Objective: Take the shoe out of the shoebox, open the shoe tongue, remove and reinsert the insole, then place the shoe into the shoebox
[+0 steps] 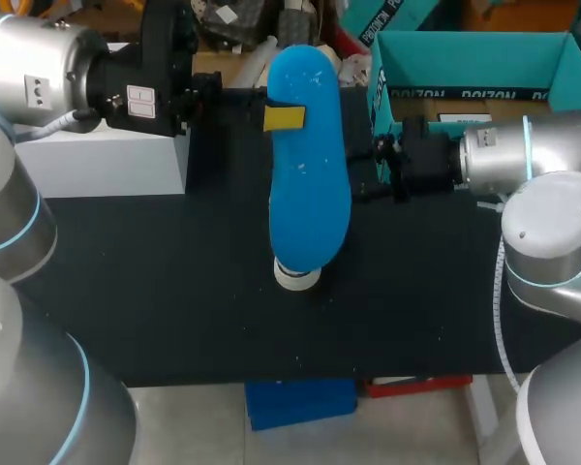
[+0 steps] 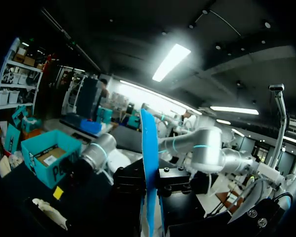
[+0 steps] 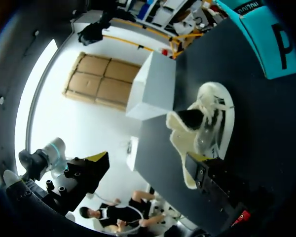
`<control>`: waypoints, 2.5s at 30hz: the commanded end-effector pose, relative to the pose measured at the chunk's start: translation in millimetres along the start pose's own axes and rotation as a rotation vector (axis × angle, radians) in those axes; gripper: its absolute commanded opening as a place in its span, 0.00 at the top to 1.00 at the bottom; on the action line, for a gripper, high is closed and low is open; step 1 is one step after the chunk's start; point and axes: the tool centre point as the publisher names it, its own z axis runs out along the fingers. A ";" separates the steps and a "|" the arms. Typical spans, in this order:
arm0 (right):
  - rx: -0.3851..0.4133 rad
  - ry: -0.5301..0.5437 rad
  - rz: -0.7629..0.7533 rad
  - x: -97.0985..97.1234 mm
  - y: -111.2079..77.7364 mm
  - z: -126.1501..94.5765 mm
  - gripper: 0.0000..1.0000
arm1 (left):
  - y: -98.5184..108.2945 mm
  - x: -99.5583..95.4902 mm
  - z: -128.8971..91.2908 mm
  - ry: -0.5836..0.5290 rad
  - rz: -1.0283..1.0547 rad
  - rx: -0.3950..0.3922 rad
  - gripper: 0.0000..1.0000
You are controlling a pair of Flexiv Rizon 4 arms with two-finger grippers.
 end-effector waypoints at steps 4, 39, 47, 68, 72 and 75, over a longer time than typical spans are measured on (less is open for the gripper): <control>-0.008 0.033 -0.001 -1.8 -3.5 -0.2 0.00 | 0.9 0.1 0.4 -0.001 0.000 -0.001 1.00; -0.008 0.033 -0.001 -1.8 -3.5 -0.2 0.00 | 88.7 -52.1 4.3 -0.222 0.538 -0.111 1.00; -0.008 0.033 -0.001 -1.8 -3.5 -0.2 0.00 | 91.0 -25.7 15.1 -0.231 0.774 -0.098 1.00; -0.008 0.033 -0.001 -1.8 -3.5 -0.2 0.00 | 163.7 -20.2 24.3 -0.494 1.576 -0.673 1.00; -0.008 0.033 -0.001 -1.8 -3.5 -0.2 0.00 | 163.7 -20.2 24.3 -0.494 1.576 -0.673 1.00; -0.008 0.033 -0.001 -1.8 -3.5 -0.2 0.00 | 163.7 -20.2 24.3 -0.494 1.576 -0.673 1.00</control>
